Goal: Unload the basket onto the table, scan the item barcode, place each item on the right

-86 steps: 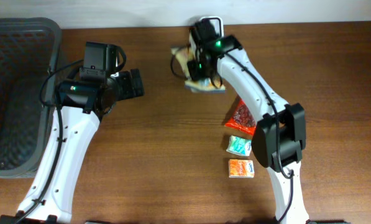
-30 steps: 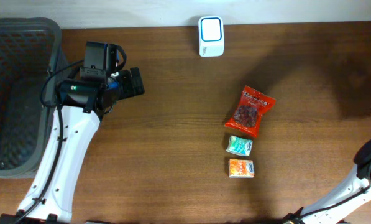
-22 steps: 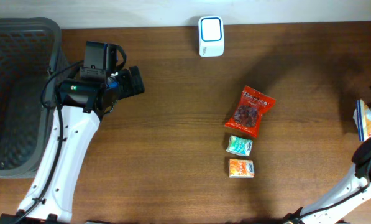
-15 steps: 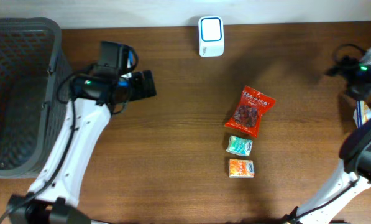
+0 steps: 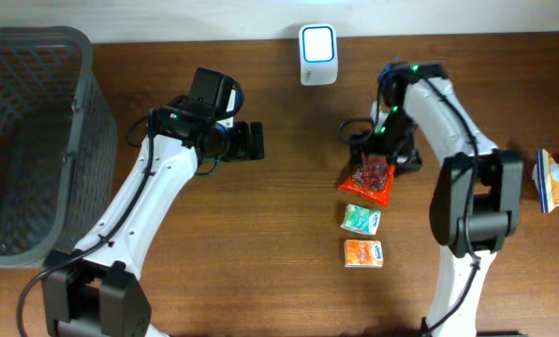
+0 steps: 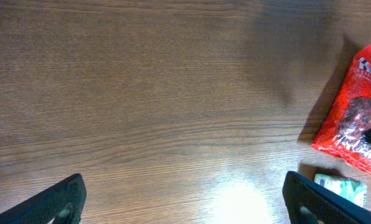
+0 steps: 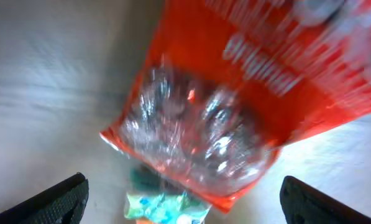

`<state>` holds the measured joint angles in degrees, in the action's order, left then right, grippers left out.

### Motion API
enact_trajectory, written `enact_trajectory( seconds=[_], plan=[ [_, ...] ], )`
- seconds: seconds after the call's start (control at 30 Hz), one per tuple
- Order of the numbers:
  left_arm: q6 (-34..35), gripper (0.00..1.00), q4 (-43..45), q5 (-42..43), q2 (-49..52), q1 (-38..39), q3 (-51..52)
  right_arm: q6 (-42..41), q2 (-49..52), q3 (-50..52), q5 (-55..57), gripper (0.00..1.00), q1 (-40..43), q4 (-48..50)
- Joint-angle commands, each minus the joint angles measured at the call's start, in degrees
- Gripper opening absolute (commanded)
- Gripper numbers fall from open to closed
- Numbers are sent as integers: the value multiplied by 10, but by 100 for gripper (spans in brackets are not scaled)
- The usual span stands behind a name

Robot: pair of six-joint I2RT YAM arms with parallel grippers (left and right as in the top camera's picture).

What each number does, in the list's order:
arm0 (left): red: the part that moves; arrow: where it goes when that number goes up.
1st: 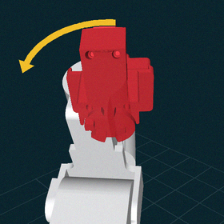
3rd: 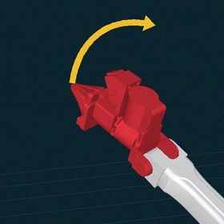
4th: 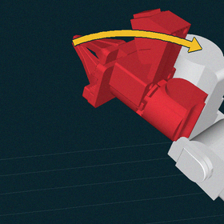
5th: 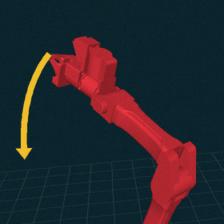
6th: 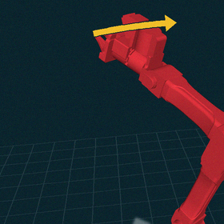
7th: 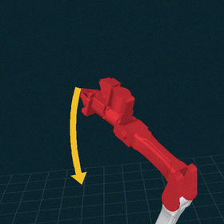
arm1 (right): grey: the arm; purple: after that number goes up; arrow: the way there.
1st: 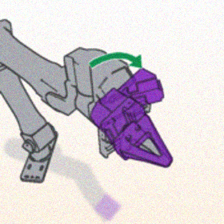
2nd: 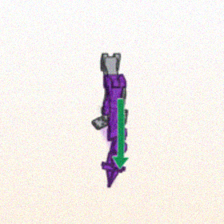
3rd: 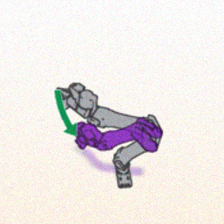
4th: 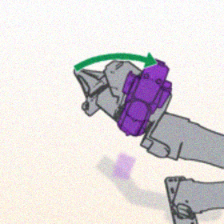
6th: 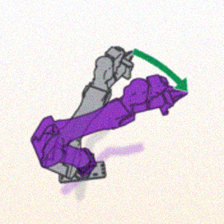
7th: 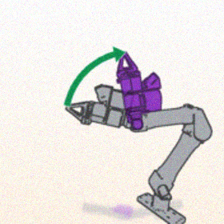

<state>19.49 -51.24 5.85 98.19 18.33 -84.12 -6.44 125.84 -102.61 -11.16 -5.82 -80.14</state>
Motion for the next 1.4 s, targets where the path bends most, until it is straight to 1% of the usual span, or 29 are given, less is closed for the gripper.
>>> enact_trajectory(
  seconds=[0.0,0.07,0.13,0.17,0.2,0.27,0.33,0.4,0.43,0.47,0.53,0.6,0.63,0.7,0.73,0.87,0.9,0.93,1.0,1.03,1.13,1.23,1.3,1.37],
  plan=[
    [-7,99,-2,8,5,0,-2,-16,2,33,18,98,-10,-2],
    [-7,99,-2,7,5,0,-3,-18,2,36,18,98,-9,-9],
    [-7,99,-2,7,5,0,-3,-51,2,38,30,98,-10,-16],
    [-7,99,-2,8,5,0,-2,-72,2,43,59,98,-11,-13],
    [-7,99,-2,8,5,0,-2,-104,2,56,100,98,-12,-5],
    [-7,99,-2,7,5,0,-3,-113,2,80,103,98,-12,29],
    [-7,99,2,7,5,0,-3,-112,2,99,82,98,-12,74],
    [-7,99,2,6,5,0,-2,-102,2,106,20,99,-14,108],
    [-7,99,4,6,5,0,-2,-72,2,106,-40,99,-21,135],
    [-7,99,6,6,5,1,-2,-65,2,106,-61,100,-24,144],
    [-7,99,11,6,5,1,-3,-26,2,106,-124,93,-43,174],
    [-7,99,15,6,6,0,-3,-19,2,106,-133,92,-66,191],
    [-7,99,16,6,7,0,-3,-17,2,103,-134,89,-77,198],
    [-7,99,17,6,18,0,-3,11,0,77,-158,84,-97,189],
    [-7,99,17,6,23,0,-3,17,-3,56,-150,84,-100,172],
    [-7,99,18,19,44,0,-3,16,-24,-62,-25,88,-72,83],
    [-14,97,29,50,51,1,-3,16,-24,-100,20,89,-53,57],
    [-18,97,43,82,60,2,-3,16,-24,-117,39,90,-37,51],
    [-18,96,92,135,88,12,-3,14,-24,-134,41,99,16,56],
    [-18,96,110,153,99,18,-3,1,-24,-134,41,99,31,56],
    [-11,100,223,247,159,50,-3,-59,-24,-134,39,99,99,39],
    [64,99,332,253,209,87,-3,-63,-24,-134,38,98,129,25],
    [82,99,395,252,236,110,-3,-63,-24,-134,37,98,138,21],
    [85,100,430,223,263,131,-3,-63,-24,-134,37,98,137,-5]
  ],
)
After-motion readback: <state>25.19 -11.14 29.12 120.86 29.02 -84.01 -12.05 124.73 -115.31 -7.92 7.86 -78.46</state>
